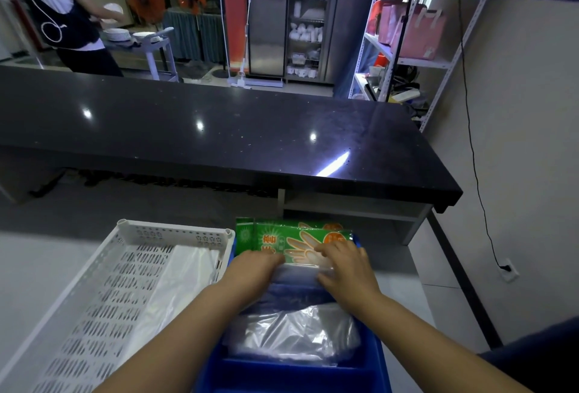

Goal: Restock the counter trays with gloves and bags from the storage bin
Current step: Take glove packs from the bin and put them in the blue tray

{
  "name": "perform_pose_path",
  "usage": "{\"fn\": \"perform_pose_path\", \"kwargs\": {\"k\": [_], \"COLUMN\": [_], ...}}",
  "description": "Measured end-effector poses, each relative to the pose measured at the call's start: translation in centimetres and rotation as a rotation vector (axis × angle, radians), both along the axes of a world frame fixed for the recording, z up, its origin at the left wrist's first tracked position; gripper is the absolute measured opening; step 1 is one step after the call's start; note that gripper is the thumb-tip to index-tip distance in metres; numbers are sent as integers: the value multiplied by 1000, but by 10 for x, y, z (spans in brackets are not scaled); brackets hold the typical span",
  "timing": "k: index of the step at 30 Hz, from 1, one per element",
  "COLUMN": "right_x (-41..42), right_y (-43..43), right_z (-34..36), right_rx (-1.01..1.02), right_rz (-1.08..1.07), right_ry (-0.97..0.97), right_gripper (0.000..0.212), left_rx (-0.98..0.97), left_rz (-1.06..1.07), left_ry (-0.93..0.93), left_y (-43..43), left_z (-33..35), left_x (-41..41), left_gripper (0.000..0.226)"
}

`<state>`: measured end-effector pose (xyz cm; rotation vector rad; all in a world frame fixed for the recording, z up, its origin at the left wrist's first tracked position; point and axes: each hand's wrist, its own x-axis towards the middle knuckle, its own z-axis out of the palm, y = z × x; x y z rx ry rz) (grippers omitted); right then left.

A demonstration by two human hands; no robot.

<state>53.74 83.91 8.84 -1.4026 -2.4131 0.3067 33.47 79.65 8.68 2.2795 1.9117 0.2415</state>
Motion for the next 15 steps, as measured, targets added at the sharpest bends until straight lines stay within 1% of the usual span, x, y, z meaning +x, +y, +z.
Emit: {"fn": "perform_pose_path", "kwargs": {"k": [1,3,5,6,8,9,11,13,15], "right_x": [0,1,2,3,4,4,4,4,4], "right_y": [0,-2,-3,-3,-2,-2,-2,-1,0], "right_z": [1,2,2,1,-2,-3,-5,-7,-7], "right_rx": [18,41,38,26,19,17,8,14,12], "right_rz": [12,17,-3,-13,-10,-6,-6,-9,-19], "right_ry": [13,29,13,-11,-81,-104,-117,-113,-116], "right_gripper": [36,19,6,6,8,9,10,11,11], "left_rx": [-31,-105,-186,-215,-188,-137,-29,34,1], "left_rz": [12,24,19,6,-34,-52,-84,-101,-105], "left_ry": [-42,-91,-100,-77,18,71,156,169,161], "left_y": [2,7,11,13,15,15,14,11,5], "left_z": [0,-1,0,0,2,4,5,6,5], "left_x": [-1,-2,-2,-2,-4,-6,-13,-20,-22], "left_gripper": [24,29,26,22,18,21,33,42,39]}}
